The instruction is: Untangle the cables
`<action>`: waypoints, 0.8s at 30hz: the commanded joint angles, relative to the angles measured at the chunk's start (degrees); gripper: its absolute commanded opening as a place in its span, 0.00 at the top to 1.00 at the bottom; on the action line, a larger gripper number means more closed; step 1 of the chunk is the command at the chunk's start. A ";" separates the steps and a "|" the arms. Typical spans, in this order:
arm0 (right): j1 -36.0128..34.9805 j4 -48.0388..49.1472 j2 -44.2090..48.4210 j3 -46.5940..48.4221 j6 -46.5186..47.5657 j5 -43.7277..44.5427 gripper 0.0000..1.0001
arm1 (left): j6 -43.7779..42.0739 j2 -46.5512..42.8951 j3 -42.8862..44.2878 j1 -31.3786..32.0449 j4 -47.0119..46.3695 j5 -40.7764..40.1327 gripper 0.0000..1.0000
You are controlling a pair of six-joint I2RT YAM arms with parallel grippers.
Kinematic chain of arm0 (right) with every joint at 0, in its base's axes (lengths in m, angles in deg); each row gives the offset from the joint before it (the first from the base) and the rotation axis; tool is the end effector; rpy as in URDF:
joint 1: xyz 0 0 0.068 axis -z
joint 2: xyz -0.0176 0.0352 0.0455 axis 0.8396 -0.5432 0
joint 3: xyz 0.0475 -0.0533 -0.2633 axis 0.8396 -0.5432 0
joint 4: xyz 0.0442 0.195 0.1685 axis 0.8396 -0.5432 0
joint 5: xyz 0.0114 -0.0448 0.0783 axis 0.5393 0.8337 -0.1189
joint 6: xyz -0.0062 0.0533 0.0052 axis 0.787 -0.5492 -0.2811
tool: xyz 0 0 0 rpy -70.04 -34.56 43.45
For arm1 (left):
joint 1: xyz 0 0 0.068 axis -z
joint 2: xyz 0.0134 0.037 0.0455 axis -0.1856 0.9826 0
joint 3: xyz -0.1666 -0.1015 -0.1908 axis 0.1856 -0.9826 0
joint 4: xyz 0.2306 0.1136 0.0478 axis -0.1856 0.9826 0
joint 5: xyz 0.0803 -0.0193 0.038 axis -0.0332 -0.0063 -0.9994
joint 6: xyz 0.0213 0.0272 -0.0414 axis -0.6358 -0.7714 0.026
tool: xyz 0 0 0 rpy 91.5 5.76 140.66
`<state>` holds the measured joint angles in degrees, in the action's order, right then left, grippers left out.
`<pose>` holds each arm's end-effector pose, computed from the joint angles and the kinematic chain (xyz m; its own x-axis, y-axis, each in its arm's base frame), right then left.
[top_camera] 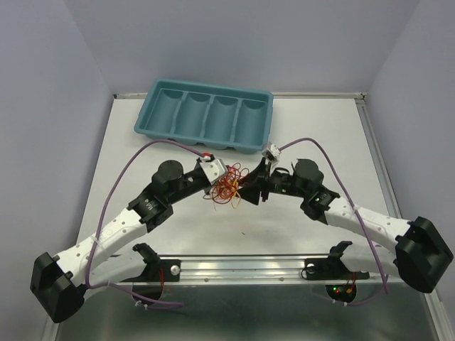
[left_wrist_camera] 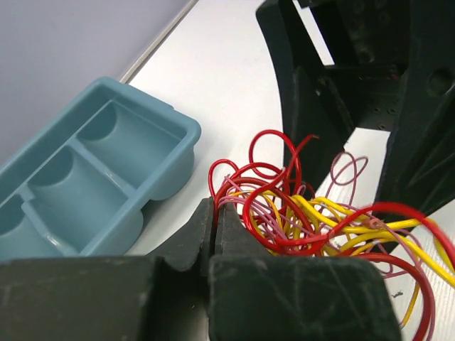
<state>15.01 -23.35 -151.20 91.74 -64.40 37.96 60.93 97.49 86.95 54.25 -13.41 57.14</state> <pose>0.1741 0.1851 0.2780 -0.3465 0.0806 -0.9346 -0.9135 0.1976 0.3558 0.1484 -0.1557 0.3228 0.3392 0.1724 -0.9248 0.8053 0.4549 0.3802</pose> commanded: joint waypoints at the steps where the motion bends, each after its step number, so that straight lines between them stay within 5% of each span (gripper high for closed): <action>1: -1.68 4.53 -1.21 1.68 0.91 0.51 0.50 | 1.50 -1.83 1.62 -0.92 -2.31 2.69 1.00; 4: -1.77 4.27 -1.22 1.60 0.56 4.63 0.74 | 1.94 -2.26 1.97 -1.89 -2.04 3.75 1.00; 5: -1.68 3.31 -1.04 1.68 0.38 6.48 0.93 | 2.20 -2.44 1.97 -2.15 -2.22 3.14 1.00; 6: -1.77 2.34 -0.69 1.86 0.12 8.94 0.99 | 2.72 -2.88 1.80 -2.41 -2.91 1.39 1.00; 9: -1.77 -3.36 1.50 2.04 -1.37 25.52 0.99 | 5.53 -3.50 0.92 -5.04 -7.66 -12.47 1.00; 10: -1.77 -9.91 5.25 1.34 -4.77 48.89 0.99 | 9.11 -4.98 0.65 -11.06 -10.54 -22.43 1.00; 11: -1.68 -12.93 6.33 0.99 -6.02 59.92 0.99 | 9.75 -5.34 0.56 -13.12 -11.44 -23.49 1.00; 14: -1.51 -17.16 11.16 -0.85 -9.63 75.08 0.99 | 10.46 -7.62 -0.84 -13.93 -13.72 -28.05 1.00; 18: -1.33 -20.60 17.49 -2.35 -12.62 83.65 0.99 | 10.46 -10.00 -2.16 -14.02 -14.43 -26.06 1.00; 21: -1.33 -20.61 21.72 -2.71 -11.22 82.35 0.99 | 9.68 -9.91 -2.25 -14.02 -13.30 -17.71 1.00; 24: -1.33 -20.96 24.09 -2.45 -10.17 81.31 0.99 | 9.76 -9.30 -1.90 -14.02 -12.50 -17.61 1.00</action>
<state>13.24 -42.34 -129.71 90.14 -74.82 112.86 70.66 88.22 85.09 40.59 -22.67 37.84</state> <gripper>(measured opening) 0.033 0.041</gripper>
